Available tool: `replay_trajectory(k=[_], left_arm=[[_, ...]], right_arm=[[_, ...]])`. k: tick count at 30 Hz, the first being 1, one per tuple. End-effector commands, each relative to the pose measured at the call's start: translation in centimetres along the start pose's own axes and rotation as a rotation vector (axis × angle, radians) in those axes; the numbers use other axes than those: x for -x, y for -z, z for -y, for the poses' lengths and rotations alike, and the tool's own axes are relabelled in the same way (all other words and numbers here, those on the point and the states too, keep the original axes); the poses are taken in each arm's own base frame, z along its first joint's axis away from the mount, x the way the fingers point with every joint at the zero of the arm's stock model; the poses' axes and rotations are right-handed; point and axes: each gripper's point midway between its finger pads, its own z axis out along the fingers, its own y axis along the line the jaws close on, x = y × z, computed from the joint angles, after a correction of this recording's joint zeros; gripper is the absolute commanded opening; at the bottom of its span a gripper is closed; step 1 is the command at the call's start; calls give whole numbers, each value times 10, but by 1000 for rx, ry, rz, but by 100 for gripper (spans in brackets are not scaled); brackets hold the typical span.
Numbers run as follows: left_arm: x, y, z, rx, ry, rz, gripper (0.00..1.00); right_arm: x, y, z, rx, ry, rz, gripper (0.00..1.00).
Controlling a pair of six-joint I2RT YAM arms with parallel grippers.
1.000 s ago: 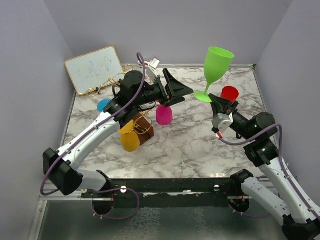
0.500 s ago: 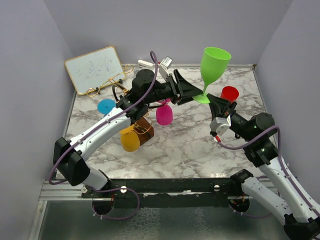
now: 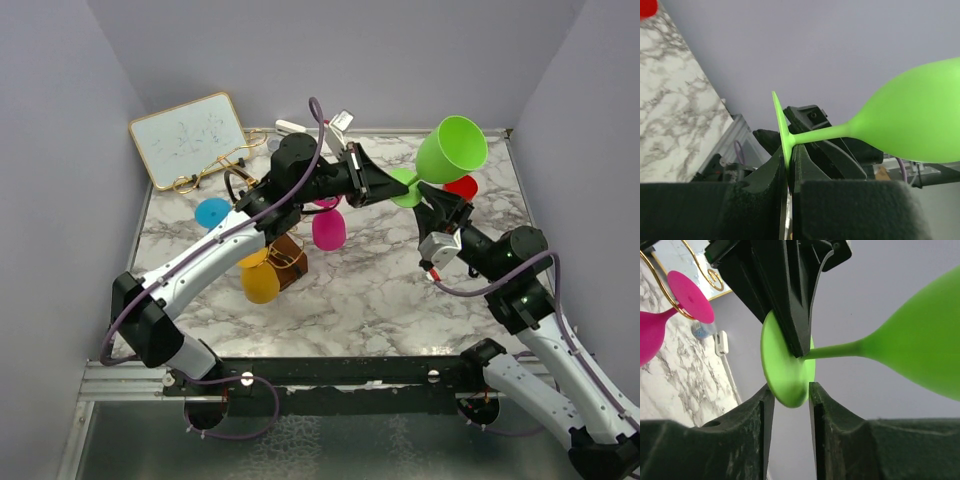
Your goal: Take the wine glass off the wine glass rack
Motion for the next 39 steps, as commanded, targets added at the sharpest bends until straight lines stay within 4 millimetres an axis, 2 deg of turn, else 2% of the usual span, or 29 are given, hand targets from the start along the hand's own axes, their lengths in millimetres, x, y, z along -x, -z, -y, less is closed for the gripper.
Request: replay_trajectory(k=[1,5,9,13,15,16,18,19,20,23,26,28,31,39], left_arm=[[20,26,30,54,-212,120,0],[48,59,45,165,-351,280,0],[70,105,56,293,-484,449,0],[78,143,54,408,-594,542,0],[79,159,48,460,-634,566,0],[78,165,45,483,-650,571,0],[76,175,36,528,-679,565,0],[74,178,32,545,-690,558,0],[72,182,27,567,-701,551,0],[66,190,15,606,-734,519,0],[62,197,7,640,-753,501,0],[59,199,7,638,-761,494,0],[56,198,10,616,-774,481,0],[50,180,17,528,-795,431,0]], right_arm=[[13,6,13,-41,-130,14,36],[16,13,5,-20,-309,-8,37],[20,24,-7,-6,-559,-39,36],[2,26,-2,-109,-953,-231,35],[-5,20,-7,-66,-1084,-368,30],[-1,15,1,-49,-1130,-406,25],[-6,4,-1,6,-1211,-527,10],[-3,-2,-1,42,-1252,-563,4],[4,-10,-1,93,-1286,-565,2],[39,-27,18,181,-1372,-431,4],[70,-30,45,201,-1399,-290,31],[85,-29,55,221,-1400,-228,40],[87,-30,57,221,-1405,-224,42],[84,-30,47,241,-1409,-226,43]])
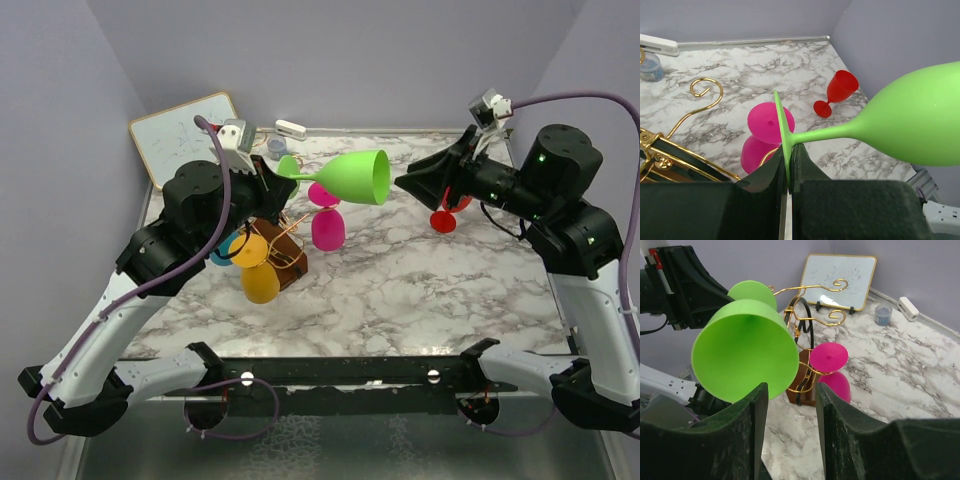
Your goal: Take the wine glass off the wine glass rack
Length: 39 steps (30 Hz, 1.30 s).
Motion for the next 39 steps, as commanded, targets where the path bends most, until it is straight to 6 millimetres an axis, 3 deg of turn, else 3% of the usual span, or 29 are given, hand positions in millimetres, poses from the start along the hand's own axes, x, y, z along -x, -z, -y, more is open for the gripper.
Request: replay_trajectory(k=[1,14,16,18,19,23,24,25,26,32,36,39], left_arm=[[10,1,18,-97,-10,35,0],[0,-8,35,-196,12,9,0],[-2,-10,36,-196,12,4,0],[-2,-11,35,-192,12,3,0],[-2,-12,34,-183,10,1,0],[-4,-15,19,-99,10,-3,47],[-5,-16,13,-68,9,-5,63],[-6,-16,8,-41,6,-6,88],[-6,-16,3,-15,4,-3,98],[1,-12,-4,20,-3,29,99],[6,-12,3,-18,-8,51,99],[9,-13,10,-52,-17,52,90]], right_arm=[[-10,-7,-6,50,-28,-28,43],[-19,-24,-6,105,-63,-49,42],[-22,-27,-7,119,-70,-54,31],[-22,-29,-5,113,-77,-53,3],[-22,-29,-2,97,-83,-51,1],[-17,-26,6,35,-82,-18,1],[-13,-23,8,9,-78,2,1],[-9,-20,11,-17,-75,22,1],[-5,-17,14,-44,-73,42,1],[19,1,46,-268,-56,152,1],[12,-7,99,-515,-32,91,1],[-5,-23,145,-698,-13,-21,1]])
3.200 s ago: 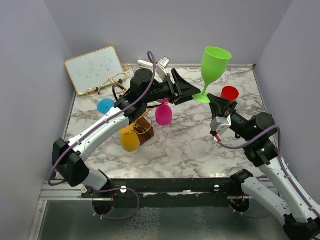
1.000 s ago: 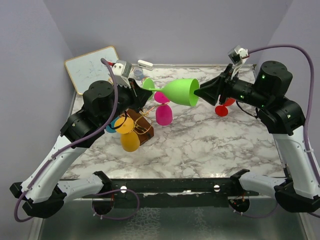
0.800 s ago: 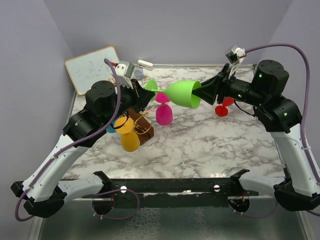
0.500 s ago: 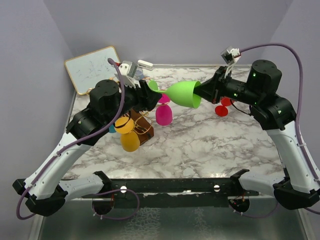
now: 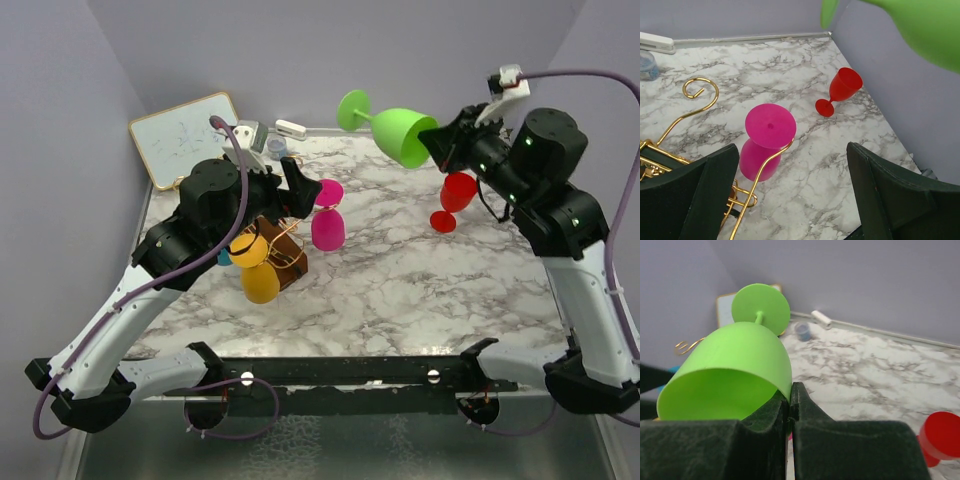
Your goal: Take the wine glass off the wine glass rack
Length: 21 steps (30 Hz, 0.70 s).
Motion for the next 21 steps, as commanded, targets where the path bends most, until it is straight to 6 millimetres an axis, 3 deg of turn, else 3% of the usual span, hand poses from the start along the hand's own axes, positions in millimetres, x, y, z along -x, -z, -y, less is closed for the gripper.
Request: replay_trajectory(k=[1,6,10,13,17,21], left_arm=[[22,6,13,-55,-19,66,85],[26,7,16,-61,-23,60,61],[26,9,16,-64,-17,62,60],[23,8,17,-71,-19,58,60],[19,6,18,-81,-23,49,60],[17,3,19,-88,-30,44,60]], right_arm=[[-17,-45,75,-379,74,-114,1],[-49,-80,124,-474,11,-293,1],[-84,-90,169,-505,-83,-394,1],[-100,-81,216,-558,-193,-422,1],[-110,-47,289,-736,-344,-408,1],[-121,-24,337,-872,-450,-394,1]])
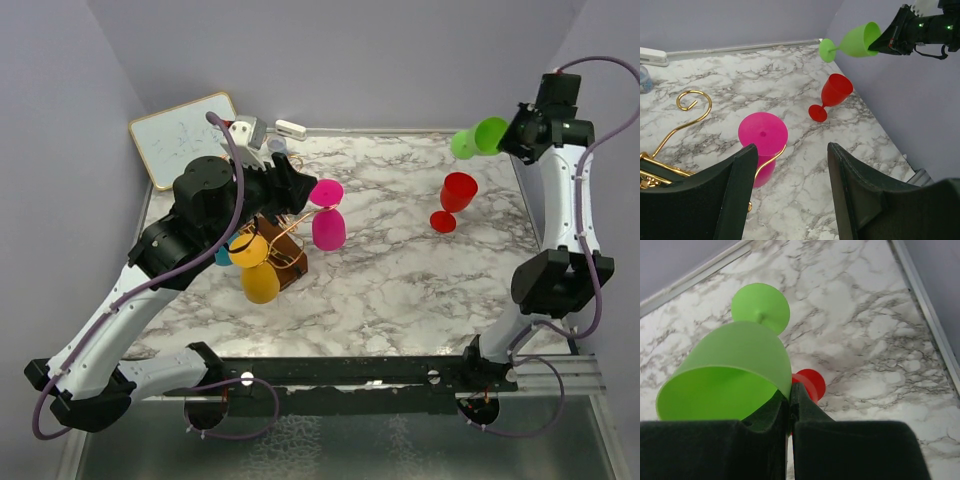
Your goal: Take the wine glass off the wine glass rack
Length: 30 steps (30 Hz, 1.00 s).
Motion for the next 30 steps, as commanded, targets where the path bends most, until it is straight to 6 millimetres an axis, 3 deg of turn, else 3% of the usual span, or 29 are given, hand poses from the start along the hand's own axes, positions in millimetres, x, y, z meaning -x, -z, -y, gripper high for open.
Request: replay_trajectory(k=[1,4,7,12,16,23,26,30], left_arm=[[3,-1,8,-43,-14,14,60],[0,-4,8,-43,-22,0,60],[-4,-8,7,-41,-27,-11,60],[-12,-11,4,-36,-35,-33,60],[-18,-14,2,-30,-35,-45,60],[-24,-14,-1,-26,-30,-55,60],[-25,-15,-1,-24,-30,-57,60],[-26,-15,-2,-21,-28,-62,61]], right_arm=[[-2,-18,41,-109,-164,-40,1],[-18,-31,65,-238,-213,-100,1],[-36,-37,76,-299,-230,-157,1],[-56,-32,112,-502,-271,-191,1],[-69,-33,123,-527,-309,-220,1],[-98,-43,122,-480,-327,-304,2],[-105,-44,122,-472,-335,-313,7],[-105,-42,120,-453,-335,-300,35]])
